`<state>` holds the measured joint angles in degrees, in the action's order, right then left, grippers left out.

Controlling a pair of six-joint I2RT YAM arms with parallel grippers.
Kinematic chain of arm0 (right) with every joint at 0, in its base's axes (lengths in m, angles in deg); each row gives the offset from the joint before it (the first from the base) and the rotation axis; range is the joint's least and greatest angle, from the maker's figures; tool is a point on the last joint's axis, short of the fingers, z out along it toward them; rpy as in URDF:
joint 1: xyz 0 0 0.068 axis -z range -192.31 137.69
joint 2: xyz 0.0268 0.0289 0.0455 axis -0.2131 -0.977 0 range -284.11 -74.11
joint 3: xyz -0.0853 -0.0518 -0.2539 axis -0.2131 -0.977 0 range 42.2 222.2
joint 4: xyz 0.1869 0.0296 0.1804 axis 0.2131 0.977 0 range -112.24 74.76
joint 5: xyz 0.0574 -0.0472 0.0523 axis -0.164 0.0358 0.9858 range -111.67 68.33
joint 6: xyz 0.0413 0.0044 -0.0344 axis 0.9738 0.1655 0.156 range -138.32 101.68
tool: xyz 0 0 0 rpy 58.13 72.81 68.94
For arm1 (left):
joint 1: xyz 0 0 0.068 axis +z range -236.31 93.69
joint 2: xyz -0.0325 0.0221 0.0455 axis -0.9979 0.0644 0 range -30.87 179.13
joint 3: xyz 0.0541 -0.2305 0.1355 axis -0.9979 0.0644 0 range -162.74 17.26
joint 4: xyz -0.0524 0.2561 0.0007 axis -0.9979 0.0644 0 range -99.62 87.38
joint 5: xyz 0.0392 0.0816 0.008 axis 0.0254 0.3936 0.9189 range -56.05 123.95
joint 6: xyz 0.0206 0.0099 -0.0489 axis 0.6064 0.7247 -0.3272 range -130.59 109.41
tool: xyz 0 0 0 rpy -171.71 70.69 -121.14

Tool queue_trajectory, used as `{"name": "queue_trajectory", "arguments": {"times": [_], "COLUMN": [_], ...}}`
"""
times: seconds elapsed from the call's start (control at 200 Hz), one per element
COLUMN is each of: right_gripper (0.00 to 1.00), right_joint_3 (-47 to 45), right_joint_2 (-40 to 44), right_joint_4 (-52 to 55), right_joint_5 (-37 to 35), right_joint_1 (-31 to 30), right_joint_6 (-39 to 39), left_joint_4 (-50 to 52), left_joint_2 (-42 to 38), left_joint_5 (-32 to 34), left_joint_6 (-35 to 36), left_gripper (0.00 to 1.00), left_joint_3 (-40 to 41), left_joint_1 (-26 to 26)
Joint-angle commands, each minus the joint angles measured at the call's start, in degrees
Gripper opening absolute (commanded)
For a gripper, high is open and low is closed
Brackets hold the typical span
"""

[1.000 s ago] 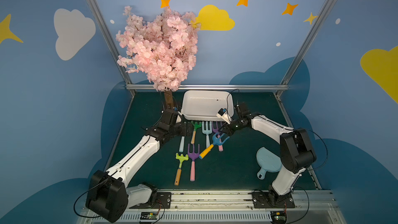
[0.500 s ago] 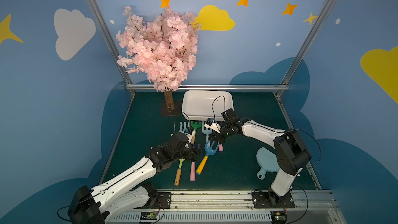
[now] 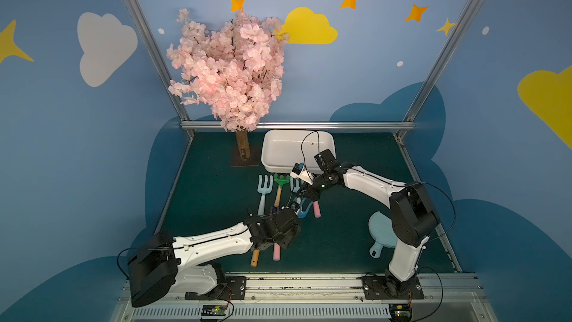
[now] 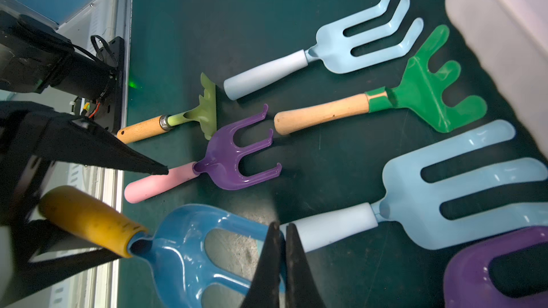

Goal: Take the hand rake out of the storage box
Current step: Pick up the rake from the storage box, then place the rake at the center of the board.

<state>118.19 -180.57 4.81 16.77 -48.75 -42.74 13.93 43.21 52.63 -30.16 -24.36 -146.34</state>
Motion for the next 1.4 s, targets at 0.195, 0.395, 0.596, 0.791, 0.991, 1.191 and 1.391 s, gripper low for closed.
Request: {"name": "queue_trajectory", "arguments": {"times": [0.195,0.395,0.596,0.791,0.991,1.191,1.391], "right_gripper": [0.00,0.12,0.33,0.90,0.91,0.92,0.92], "right_joint_3": [0.65,1.07,-1.00,-8.37,-13.82,-17.43,-18.26], "right_joint_2": [0.28,2.12,6.49,14.67,20.27,22.52,22.50], "right_joint_4": [3.36,3.76,-0.49,-6.04,-6.57,-9.03,-8.99], "right_joint_5": [1.47,-1.17,-3.48,-10.75,-15.97,-15.06,-14.79], "right_joint_1": [-0.17,1.09,5.58,11.38,17.63,18.74,19.12], "right_joint_6": [1.30,4.78,15.31,23.44,27.23,28.28,28.55], "left_joint_4": [-0.48,-0.04,1.11,1.44,1.98,3.15,2.31], "left_joint_2": [5.30,5.69,4.80,5.24,10.22,14.57,18.49], "left_joint_5": [5.03,5.89,6.58,7.38,5.78,5.86,6.41], "left_joint_6": [0.87,-2.98,-13.31,-23.37,-29.40,-36.63,-39.01], "left_gripper": [0.22,0.08,0.08,0.07,0.08,0.08,0.08], "left_joint_3": [-5.30,-5.70,-4.67,-3.17,-5.32,-4.92,-6.94], "left_joint_1": [-1.93,-3.64,-4.85,-7.75,-14.31,-16.13,-16.32]}}
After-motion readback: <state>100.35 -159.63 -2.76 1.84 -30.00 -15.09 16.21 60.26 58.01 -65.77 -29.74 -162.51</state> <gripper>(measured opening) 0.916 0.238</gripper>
